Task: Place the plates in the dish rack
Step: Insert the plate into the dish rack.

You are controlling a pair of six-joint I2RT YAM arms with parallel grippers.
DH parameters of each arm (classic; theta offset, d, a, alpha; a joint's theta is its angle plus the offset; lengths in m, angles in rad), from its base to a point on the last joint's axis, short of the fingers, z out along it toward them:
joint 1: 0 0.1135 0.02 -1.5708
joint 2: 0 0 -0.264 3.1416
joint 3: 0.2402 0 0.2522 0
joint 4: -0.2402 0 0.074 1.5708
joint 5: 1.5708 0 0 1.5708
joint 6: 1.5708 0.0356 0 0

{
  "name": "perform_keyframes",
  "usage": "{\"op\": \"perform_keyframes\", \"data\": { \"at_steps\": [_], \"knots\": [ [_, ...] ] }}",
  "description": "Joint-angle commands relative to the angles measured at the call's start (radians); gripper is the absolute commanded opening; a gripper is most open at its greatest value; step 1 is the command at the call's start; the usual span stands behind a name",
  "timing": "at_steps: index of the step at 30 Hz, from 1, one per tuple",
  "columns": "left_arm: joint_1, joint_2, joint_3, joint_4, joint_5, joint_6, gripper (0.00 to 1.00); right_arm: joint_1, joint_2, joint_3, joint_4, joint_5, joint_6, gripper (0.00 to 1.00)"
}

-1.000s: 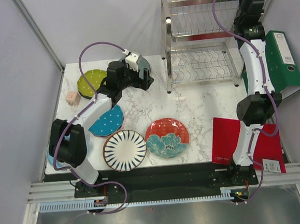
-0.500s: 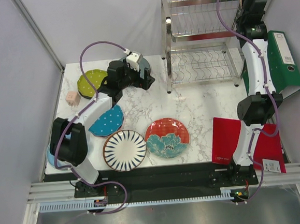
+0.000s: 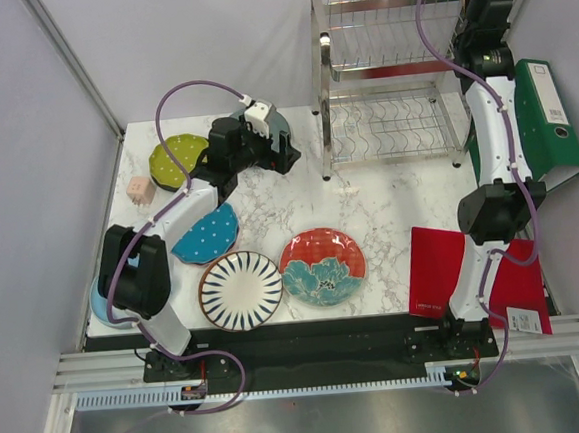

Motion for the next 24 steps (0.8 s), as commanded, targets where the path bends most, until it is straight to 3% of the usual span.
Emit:
{"op": "perform_keyframes", "data": {
  "at_steps": [1, 12, 19, 24],
  "knots": [
    [0.003, 0.012, 0.030, 0.055, 0.022, -0.025, 1.00, 0.021, -0.112, 0.016, 0.141, 0.080, -0.019, 0.00],
    [0.003, 0.020, 0.035, 0.070, 0.038, -0.048, 1.00, 0.027, -0.133, -0.070, 0.161, 0.097, -0.120, 0.00],
    [0.003, 0.008, 0.017, 0.068, 0.030, -0.039, 1.00, -0.012, -0.056, 0.009, 0.154, 0.074, -0.113, 0.00],
    [0.003, 0.006, 0.004, 0.070, 0.019, -0.051, 1.00, -0.013, -0.086, 0.002, 0.217, 0.016, -0.087, 0.00]
  ]
}}
